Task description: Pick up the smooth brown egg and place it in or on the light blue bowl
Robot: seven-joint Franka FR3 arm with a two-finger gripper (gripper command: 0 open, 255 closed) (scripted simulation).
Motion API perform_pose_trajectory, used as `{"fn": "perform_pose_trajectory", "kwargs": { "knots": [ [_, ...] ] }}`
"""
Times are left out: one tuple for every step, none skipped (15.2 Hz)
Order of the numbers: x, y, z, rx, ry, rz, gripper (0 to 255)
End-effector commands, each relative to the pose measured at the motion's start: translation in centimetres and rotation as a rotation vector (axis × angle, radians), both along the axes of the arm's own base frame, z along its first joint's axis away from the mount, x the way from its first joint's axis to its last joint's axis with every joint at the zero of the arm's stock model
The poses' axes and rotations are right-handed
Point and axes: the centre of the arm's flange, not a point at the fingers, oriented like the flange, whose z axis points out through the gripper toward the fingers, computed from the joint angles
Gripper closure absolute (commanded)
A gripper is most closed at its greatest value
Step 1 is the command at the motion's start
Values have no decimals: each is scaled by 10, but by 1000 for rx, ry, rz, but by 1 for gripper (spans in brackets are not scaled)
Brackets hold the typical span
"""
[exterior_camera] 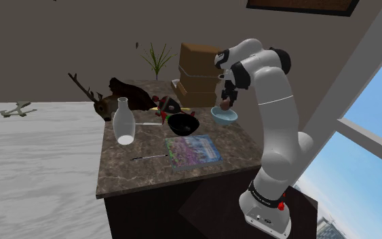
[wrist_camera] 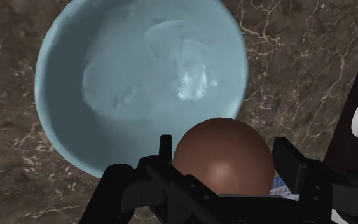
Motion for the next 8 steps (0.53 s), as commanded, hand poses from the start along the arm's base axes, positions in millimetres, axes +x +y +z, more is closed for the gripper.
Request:
{"fn": "perform_pose_trajectory", "kwargs": {
  "knots": [
    [1, -1, -11, 0, 0, 0, 255],
    [1, -1, -16, 0, 0, 0, 255],
    [1, -1, -21, 0, 0, 0, 255],
    [1, -1, -27, 0, 0, 0, 255],
    [1, -1, -32, 0, 0, 0, 255],
    [1, -1, -37, 0, 0, 0, 255],
    [1, -1, -41, 0, 0, 0, 255],
    [1, -1, -41, 0, 0, 0, 255]
  ]
}}
